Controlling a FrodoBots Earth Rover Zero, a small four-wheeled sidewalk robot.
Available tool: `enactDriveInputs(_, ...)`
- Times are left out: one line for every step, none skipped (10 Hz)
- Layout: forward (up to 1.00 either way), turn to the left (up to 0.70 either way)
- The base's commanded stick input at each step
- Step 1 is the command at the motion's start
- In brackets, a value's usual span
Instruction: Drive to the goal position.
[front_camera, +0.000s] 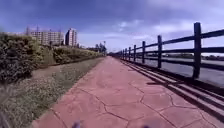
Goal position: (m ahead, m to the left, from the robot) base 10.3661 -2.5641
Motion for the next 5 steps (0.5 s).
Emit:
enactDriveInputs(0.70,0.09)
enactDriveInputs(0.70,0.35)
enactDriveInputs(0.70,0.35)
enactDriveInputs(0.70,0.35)
enactDriveInputs(0.70,0.35)
